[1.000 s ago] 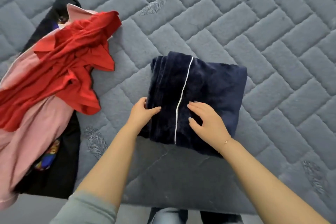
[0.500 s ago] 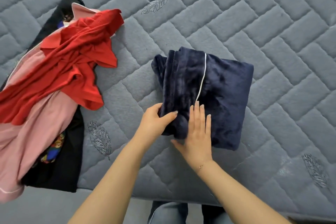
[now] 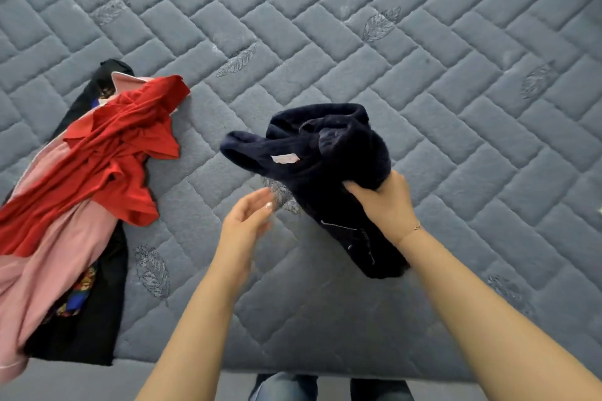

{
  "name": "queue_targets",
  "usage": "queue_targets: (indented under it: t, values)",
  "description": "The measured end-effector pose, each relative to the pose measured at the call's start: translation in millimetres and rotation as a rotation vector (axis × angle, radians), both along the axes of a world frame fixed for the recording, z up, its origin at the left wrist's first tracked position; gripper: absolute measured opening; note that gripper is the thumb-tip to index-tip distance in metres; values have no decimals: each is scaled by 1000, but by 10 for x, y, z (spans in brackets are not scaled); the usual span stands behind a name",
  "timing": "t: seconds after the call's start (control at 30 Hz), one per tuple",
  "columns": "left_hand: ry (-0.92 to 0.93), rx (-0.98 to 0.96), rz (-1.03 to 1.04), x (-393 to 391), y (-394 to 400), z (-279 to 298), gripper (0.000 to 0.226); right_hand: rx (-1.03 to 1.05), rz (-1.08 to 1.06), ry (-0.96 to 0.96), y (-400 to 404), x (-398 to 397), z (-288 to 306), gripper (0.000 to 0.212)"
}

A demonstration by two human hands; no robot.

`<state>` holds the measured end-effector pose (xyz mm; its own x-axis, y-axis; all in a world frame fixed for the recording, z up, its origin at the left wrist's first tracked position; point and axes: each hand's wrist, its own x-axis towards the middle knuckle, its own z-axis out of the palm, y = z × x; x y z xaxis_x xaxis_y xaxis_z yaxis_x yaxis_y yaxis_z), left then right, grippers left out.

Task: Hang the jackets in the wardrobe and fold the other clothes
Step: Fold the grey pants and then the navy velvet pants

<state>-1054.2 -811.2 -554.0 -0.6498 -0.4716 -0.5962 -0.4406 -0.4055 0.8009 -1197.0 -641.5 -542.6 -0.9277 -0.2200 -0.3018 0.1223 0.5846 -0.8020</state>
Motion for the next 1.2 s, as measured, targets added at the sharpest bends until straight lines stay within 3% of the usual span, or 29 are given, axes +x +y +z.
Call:
queue_targets:
  t: [0.1, 0.17, 0.23, 0.37, 0.47, 0.53, 0.63, 0.7, 0.8, 0.9, 1.0, 1.07, 1.2]
  values:
    - [-89, -64, 74, 229, 201, -18, 39, -363, -7, -256, 335, -195, 339, 18]
    - [-118, -164, 86, 292, 344, -3, 56, -480, -46, -421, 562, -344, 366, 20]
    - [-78, -185, 48, 303, 465, -30, 63, -502, -54, -613, 779, -497, 220, 15]
    - [-107, -3, -56, 229, 763, -430, 58, -413, 3, -872, 1162, -648, -539, 7]
    - [-261, 54, -114, 215, 1135, -974, 49, -205, -145, -770, 1381, -652, -1175, 24]
    - [-300, 78, -119, 219, 1352, -1195, 46, -212, -237, -706, 1548, -645, -1410, 26]
    - [-333, 37, -12, 248, 1451, -1301, 49, -313, -224, -665, 1743, -454, -1472, 47]
    - [-331, 13, 37, 274, 1477, -1262, 50, -212, -179, -490, 1864, -164, -1384, 64]
    - [-331, -71, 151, 315, 1559, -1170, 44, 15, -159, -159, 1966, 219, -1315, 39]
    - [-265, -184, 163, 333, 1634, -1037, 21, -124, -237, -188, 1934, 398, -1139, 21]
    - [-232, -253, 92, 358, 1667, -1009, 14, -210, -314, -11, 2000, 565, -1025, 13]
    - [-272, -304, 22, 380, 1697, -1078, 19, -183, -354, -19, 2098, 690, -1085, 12]
    - [-417, -276, -35, 290, 1689, -1205, 14, -46, -306, -396, 2217, 644, -1335, 17]
